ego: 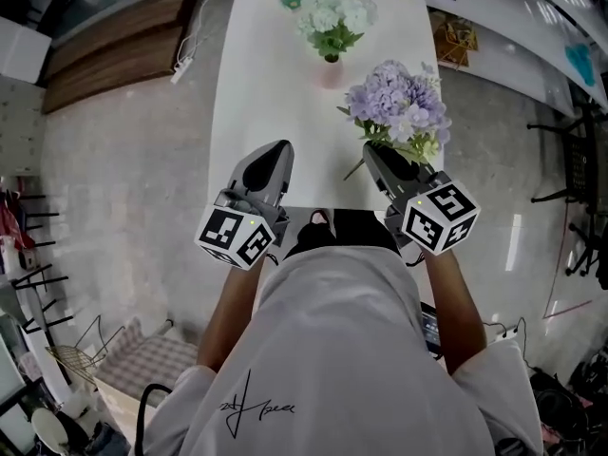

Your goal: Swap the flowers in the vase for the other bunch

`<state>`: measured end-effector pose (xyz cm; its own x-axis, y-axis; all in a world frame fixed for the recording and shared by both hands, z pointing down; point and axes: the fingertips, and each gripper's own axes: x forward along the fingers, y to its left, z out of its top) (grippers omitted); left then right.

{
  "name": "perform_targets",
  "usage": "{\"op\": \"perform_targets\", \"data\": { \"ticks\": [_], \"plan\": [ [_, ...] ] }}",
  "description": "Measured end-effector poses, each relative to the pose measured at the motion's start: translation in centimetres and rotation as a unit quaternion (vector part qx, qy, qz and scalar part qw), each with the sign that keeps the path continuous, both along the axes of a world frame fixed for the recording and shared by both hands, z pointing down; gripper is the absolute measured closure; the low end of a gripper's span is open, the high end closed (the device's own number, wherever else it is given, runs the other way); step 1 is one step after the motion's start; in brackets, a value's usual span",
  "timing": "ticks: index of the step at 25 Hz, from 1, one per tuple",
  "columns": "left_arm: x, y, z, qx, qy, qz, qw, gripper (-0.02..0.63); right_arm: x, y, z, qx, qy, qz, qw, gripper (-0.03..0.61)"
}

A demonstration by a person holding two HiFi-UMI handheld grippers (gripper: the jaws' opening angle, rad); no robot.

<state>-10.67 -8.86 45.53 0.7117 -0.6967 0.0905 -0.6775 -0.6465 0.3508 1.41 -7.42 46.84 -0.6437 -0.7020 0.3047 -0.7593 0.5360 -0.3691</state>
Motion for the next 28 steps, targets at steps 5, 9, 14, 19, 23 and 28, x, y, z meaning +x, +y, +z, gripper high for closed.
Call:
{"op": "perform_targets", "data": {
  "ticks": [5,9,14,19,23,28],
  "plan": [
    [0.7,1.3,0.1,-0.016,-0.001,0.010,0.9998,0.617,0.7,0.6,-0.3,0.006,0.009,-0.012,1.000,0.560],
    [1.4,2.1,0.1,-0.021,0.000,0.014,0.9997,0.616,1.4,1.1,-0.3,0.005,0.021,-0.018,1.000,0.560],
    [1.4,2.5,0.0,-0.026,0.003,0.014,0.9996,0.615,1.8,1.6,-0.6,0.004,0.022,-0.018,1.000,0.560],
    [1.5,2.8,0.0,-0.030,0.003,0.015,0.9994,0.615,1.9,1.9,-0.9,0.007,0.024,-0.018,1.000,0.560],
    [1.8,2.9,0.0,-0.034,0.006,0.021,0.9992,0.615,1.8,1.9,-0.9,0.008,0.023,-0.016,1.000,0.561],
    [2.2,3.4,-0.2,-0.032,0.006,0.030,0.9990,0.615,1.9,2.0,-1.1,0.007,0.017,-0.013,1.000,0.561]
  ]
}}
